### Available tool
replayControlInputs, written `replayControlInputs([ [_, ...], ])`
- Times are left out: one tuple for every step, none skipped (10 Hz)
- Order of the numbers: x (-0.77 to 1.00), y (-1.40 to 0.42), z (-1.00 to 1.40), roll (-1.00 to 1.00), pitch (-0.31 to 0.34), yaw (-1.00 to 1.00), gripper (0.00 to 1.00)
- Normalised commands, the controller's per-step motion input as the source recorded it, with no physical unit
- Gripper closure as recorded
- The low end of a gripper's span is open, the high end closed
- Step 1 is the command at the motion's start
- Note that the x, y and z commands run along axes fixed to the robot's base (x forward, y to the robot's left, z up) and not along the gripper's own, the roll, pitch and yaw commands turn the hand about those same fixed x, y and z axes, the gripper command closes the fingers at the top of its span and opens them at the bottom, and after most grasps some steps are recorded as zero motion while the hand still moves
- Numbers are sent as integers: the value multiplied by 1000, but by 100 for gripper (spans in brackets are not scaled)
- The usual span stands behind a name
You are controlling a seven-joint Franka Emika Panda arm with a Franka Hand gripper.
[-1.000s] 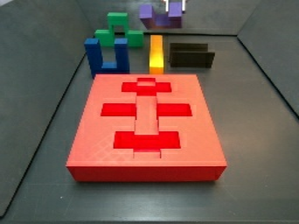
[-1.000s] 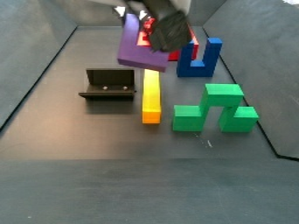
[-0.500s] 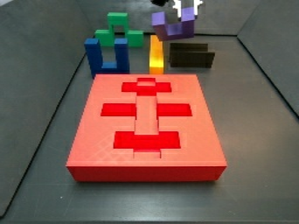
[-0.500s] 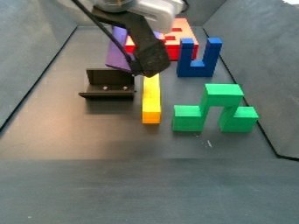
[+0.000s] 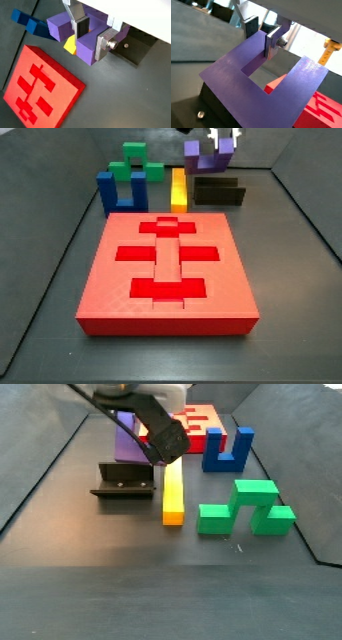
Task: Pick up the purple object. Move up. Place the purple object on the fixture. Regrasp the purple object. Move to above the board. Insert the purple object.
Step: Place the purple object on the fixture.
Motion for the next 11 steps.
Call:
replayControlInputs([
  [1000, 183, -466, 0, 354, 3, 100],
  [891, 220, -311, 0, 206, -80, 100],
  [914, 206, -71, -54, 231, -120, 100],
  [937, 134, 0, -86, 214, -91, 100],
  [923, 43, -17, -43, 174, -74, 100],
  [946, 0, -51, -83, 89, -71, 100],
  [917, 0, -169, -189, 0, -103, 100],
  [1000, 0, -154, -234, -3, -149, 100],
  [1000, 0, -134, -263, -46, -171, 100],
  [1000, 0, -146, -200, -54, -186, 100],
  [1000, 0, -94, -154, 0, -160, 100],
])
